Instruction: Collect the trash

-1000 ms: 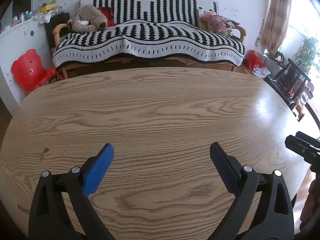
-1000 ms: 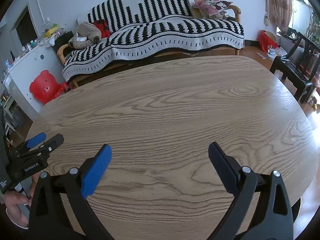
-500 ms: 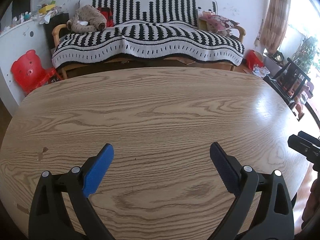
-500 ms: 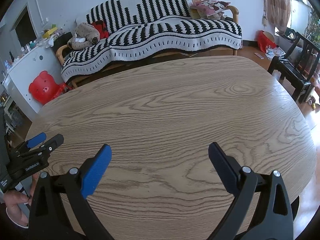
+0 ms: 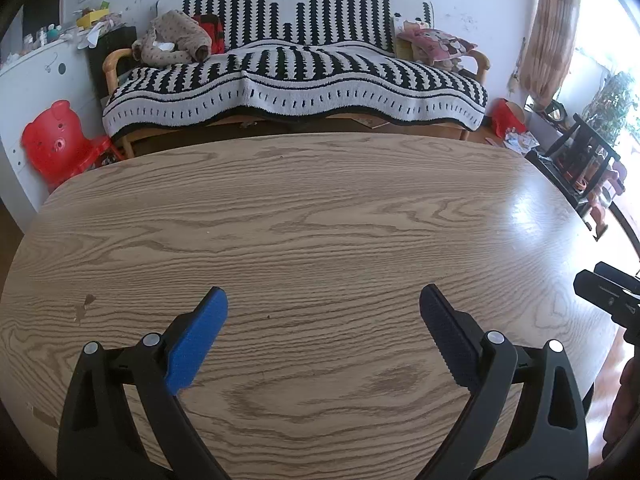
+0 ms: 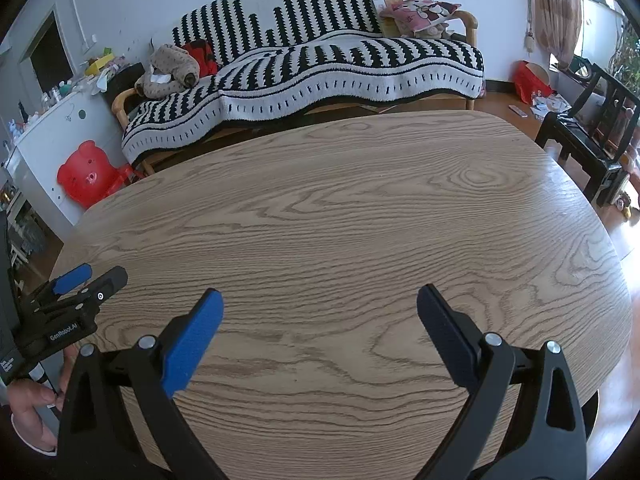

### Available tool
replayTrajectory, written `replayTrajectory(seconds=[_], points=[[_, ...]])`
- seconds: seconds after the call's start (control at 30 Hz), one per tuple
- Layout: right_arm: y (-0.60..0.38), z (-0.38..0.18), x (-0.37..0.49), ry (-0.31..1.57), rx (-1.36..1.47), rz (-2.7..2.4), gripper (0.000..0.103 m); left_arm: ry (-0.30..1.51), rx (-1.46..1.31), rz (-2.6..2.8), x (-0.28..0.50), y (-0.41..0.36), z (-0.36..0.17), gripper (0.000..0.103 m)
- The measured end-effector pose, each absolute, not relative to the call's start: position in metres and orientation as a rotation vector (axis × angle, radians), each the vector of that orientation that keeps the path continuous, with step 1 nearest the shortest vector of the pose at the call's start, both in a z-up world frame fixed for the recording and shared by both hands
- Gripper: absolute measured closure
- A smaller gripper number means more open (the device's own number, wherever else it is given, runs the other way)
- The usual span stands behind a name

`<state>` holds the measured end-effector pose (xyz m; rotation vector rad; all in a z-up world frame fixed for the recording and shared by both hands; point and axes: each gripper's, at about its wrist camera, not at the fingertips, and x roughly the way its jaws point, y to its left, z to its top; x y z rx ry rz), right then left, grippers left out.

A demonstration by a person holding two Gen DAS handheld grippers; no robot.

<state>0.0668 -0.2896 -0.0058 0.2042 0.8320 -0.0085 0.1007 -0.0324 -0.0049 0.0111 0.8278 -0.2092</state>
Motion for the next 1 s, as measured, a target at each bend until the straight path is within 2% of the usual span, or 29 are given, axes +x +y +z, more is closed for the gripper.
replayTrajectory(seconds=[1.0], points=[[-0.2889,-0.006,0.0668,0.832,0.204,-0.008,0.009,0.83,0.011,-0.208,0.0988,-0.0319,-0.0056,0.009]])
